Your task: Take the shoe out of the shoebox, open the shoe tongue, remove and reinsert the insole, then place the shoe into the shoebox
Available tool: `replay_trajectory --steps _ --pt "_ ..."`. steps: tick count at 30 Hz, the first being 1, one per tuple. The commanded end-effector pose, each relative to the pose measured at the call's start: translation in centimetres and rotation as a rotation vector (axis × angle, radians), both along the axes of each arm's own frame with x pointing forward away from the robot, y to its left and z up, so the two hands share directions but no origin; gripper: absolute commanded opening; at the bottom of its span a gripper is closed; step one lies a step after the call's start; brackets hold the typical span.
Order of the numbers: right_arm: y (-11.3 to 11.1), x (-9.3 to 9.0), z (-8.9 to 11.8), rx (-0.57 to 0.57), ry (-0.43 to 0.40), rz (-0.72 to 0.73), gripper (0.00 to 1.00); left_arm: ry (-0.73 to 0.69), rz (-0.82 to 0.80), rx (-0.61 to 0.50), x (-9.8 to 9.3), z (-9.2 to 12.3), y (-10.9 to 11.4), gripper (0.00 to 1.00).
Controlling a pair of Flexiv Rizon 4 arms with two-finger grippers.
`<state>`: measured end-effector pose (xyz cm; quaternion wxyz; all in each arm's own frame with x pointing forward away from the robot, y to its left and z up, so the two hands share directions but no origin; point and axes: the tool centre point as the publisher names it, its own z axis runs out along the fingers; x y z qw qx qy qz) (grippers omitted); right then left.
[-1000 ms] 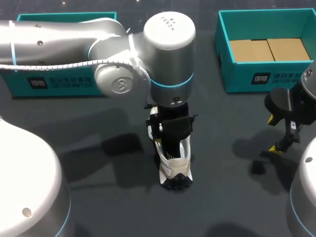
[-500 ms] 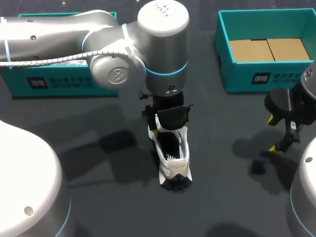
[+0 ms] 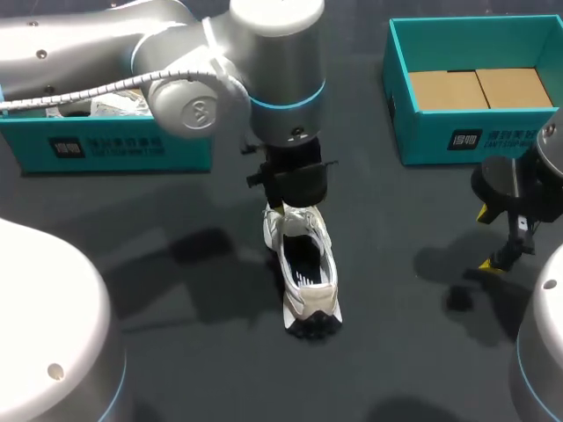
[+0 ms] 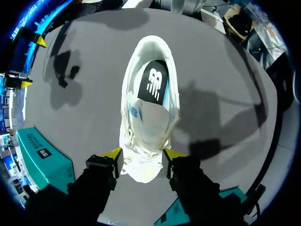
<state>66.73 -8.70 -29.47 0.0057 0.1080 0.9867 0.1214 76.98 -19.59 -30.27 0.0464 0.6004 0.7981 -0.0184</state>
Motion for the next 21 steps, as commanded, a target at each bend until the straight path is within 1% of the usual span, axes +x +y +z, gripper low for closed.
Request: replay_trajectory --steps 1,3,7,10,18,21 --pt "0.0 -0.2 0.0 -0.001 -0.003 0.000 1.00 0.038 -0.007 -0.043 1.2 0.6 0.9 0.35" --pt "0.0 -0.2 0.0 -0.001 -0.003 0.000 1.00 0.056 -0.011 -0.060 1.6 0.7 0.8 0.30" --pt "0.0 -0.2 0.0 -0.001 -0.003 0.000 1.00 0.094 -0.032 -0.087 1.4 0.5 0.5 0.27" --pt "0.0 -0.2 0.0 -0.001 -0.003 0.000 1.00 0.116 -0.053 -0.088 0.4 -0.3 -0.1 0.30" --pt "0.0 -0.2 0.0 -0.001 -0.003 0.000 1.00 0.161 -0.087 -0.088 -2.8 -2.6 -1.0 0.33" --pt "0.0 -0.2 0.0 -0.001 -0.003 0.000 1.00 0.184 -0.092 -0.101 -3.9 -3.5 -1.1 0.33"
